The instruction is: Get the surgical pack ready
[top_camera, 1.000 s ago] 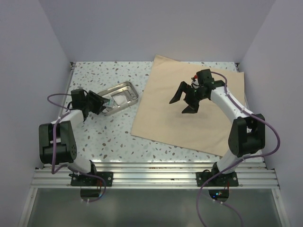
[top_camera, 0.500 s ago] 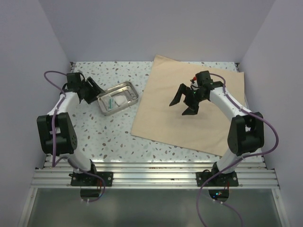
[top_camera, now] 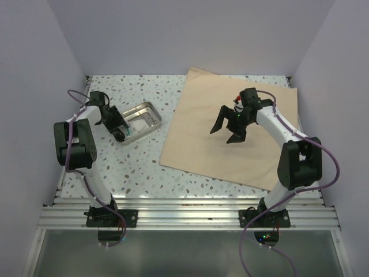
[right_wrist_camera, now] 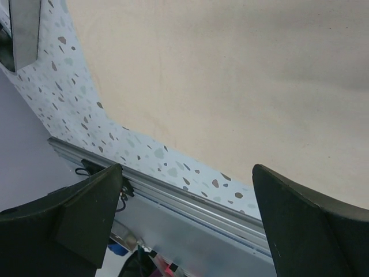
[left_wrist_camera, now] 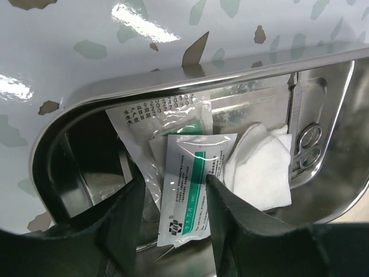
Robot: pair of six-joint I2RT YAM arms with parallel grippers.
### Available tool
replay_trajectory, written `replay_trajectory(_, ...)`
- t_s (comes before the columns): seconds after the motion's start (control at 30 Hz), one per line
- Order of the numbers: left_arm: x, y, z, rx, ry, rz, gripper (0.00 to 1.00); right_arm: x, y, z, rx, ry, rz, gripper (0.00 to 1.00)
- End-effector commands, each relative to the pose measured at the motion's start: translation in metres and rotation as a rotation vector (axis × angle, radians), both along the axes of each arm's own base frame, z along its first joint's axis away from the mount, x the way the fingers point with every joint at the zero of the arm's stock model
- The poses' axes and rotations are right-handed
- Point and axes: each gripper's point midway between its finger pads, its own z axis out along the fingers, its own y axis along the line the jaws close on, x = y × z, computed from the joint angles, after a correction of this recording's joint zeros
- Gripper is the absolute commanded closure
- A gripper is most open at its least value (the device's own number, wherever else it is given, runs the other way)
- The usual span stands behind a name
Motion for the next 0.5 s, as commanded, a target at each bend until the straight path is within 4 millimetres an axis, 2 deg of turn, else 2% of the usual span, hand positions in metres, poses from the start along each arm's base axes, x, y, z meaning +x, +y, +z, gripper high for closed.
replay_trajectory(0.0, 0.000, 0.005, 0.008, 0.039, -0.026, -0.025, 0.49, -0.009, -0.013, 0.007, -0.055, -0.040, 0.008, 0.01)
replay_trajectory(0.03, 0.002, 0.005, 0.020, 0.039, -0.066, -0.024, 0.47, -0.010, -0.015, 0.007, -0.060, -0.043, 0.005, 0.01)
replay_trajectory(0.17, 0.009, 0.002, 0.047, 0.032, -0.147, -0.028, 0.43, -0.012, -0.013, 0.003, -0.047, -0.032, 0.000, 0.01)
replay_trajectory(0.33, 0.011, 0.010, 0.094, 0.092, -0.258, -0.013, 0.35, -0.011, -0.013, 0.003, -0.045, -0.035, 0.003, 0.01)
replay_trajectory(0.43, 0.003, 0.017, 0.101, 0.137, -0.243, -0.011, 0.30, -0.010, -0.012, 0.003, -0.045, -0.038, 0.011, 0.01)
replay_trajectory(0.47, -0.004, 0.021, 0.097, 0.154, -0.205, -0.004, 0.27, -0.010, -0.012, 0.002, -0.046, -0.031, 0.014, 0.01)
